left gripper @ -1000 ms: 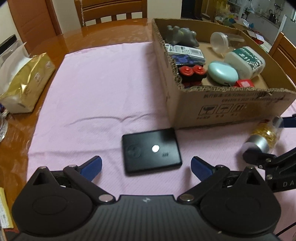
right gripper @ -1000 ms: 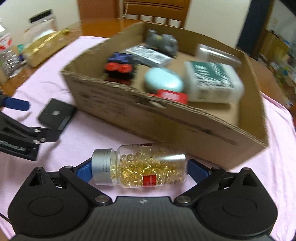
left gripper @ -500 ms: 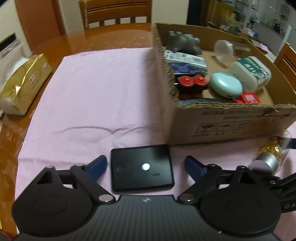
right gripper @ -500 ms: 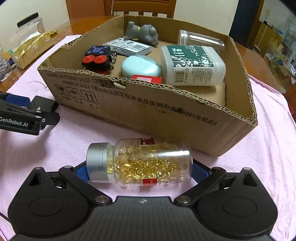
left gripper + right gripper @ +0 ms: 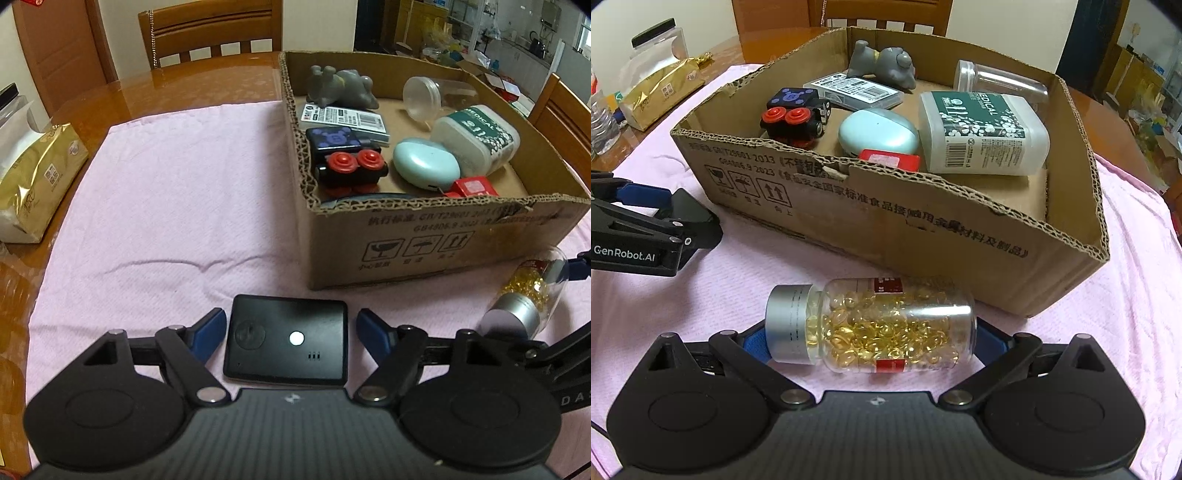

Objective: Organize rigid objects
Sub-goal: 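Carry the black square case into the box and open the left gripper while the right gripper carries the jar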

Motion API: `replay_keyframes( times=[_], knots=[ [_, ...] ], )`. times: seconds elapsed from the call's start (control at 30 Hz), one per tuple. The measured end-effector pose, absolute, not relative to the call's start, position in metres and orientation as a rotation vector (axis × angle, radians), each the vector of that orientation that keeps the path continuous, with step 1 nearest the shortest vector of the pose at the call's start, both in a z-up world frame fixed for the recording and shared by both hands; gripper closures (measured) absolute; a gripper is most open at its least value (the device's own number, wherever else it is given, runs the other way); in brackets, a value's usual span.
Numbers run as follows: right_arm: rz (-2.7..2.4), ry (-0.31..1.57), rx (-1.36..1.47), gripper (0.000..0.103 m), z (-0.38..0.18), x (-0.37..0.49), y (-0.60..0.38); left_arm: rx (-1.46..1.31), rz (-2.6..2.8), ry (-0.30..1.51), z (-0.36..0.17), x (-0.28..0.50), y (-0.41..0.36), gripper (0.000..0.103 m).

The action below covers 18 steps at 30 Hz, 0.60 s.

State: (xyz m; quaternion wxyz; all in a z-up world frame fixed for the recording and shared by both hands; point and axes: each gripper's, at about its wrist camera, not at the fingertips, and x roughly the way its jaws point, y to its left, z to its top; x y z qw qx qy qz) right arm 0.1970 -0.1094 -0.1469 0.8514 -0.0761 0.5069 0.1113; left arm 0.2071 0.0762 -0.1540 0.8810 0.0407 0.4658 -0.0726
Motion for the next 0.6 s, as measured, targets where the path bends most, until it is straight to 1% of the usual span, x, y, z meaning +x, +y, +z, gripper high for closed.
replay_keyframes(
  times=[0.07, 0.13, 0.2, 0.27, 0.43, 0.6],
  knots=[
    [0.239, 1.056, -0.156, 0.0, -0.144, 0.195, -0.11, 0.085, -0.153, 0.969, -0.154, 0.206, 0.076, 0.026],
    [0.249, 1.052, -0.152, 0.0, -0.141, 0.193, -0.11, 0.086, -0.154, 0.976, -0.153, 0.207, 0.076, 0.028],
    [0.257, 1.045, -0.159, 0.005, -0.14, 0.192, -0.109, 0.092, -0.161, 0.981, -0.151, 0.207, 0.075, 0.034],
    [0.257, 1.045, -0.175, 0.007, -0.139, 0.192, -0.107, 0.092, -0.16, 0.99, -0.15, 0.207, 0.074, 0.034],
    [0.276, 1.048, -0.166, 0.007, -0.132, 0.189, -0.109, 0.094, -0.181, 1.015, -0.147, 0.206, 0.076, 0.034],
    [0.32, 1.04, -0.171, 0.007, -0.113, 0.18, -0.114, 0.13, -0.232, 1.024, -0.134, 0.201, 0.081, 0.034]
  ],
)
